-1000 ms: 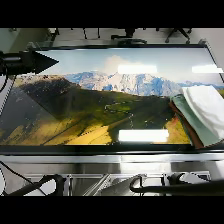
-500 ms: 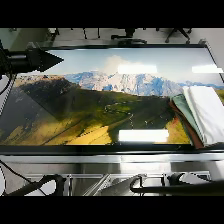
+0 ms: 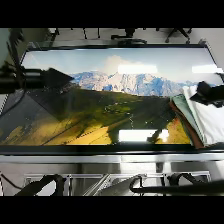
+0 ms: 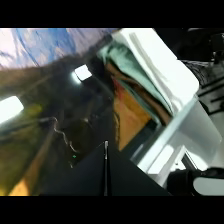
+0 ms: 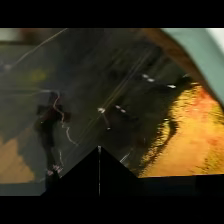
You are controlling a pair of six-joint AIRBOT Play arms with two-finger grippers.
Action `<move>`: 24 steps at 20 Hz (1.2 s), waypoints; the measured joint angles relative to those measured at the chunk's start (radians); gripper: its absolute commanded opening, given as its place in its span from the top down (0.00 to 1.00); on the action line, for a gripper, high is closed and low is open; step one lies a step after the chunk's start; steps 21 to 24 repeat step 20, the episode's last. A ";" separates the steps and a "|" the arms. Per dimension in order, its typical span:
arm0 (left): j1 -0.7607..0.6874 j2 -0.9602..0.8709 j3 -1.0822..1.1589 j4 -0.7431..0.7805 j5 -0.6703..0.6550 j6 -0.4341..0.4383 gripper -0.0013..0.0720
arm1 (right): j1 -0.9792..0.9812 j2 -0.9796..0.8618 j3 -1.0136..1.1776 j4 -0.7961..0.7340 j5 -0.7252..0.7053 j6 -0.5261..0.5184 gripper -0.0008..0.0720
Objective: Fold the shirts.
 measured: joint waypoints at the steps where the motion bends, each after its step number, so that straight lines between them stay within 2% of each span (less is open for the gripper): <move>1: -0.019 0.035 -0.076 0.010 0.012 0.007 0.96 | 0.068 0.042 -0.066 0.003 -0.041 -0.003 0.96; 5: -0.085 0.173 -0.338 0.053 0.064 0.023 0.96 | 0.257 0.156 -0.258 0.010 -0.180 -0.014 0.96; 11: -0.111 0.332 -0.570 0.084 0.131 0.029 0.96 | 0.339 0.201 -0.345 0.014 -0.240 -0.017 0.96; 20: -0.114 0.465 -0.665 0.090 0.163 0.029 0.96 | 0.351 0.207 -0.358 0.016 -0.247 -0.017 0.96; 24: -0.114 0.465 -0.665 0.090 0.163 0.029 0.96 | 0.351 0.207 -0.358 0.016 -0.247 -0.017 0.96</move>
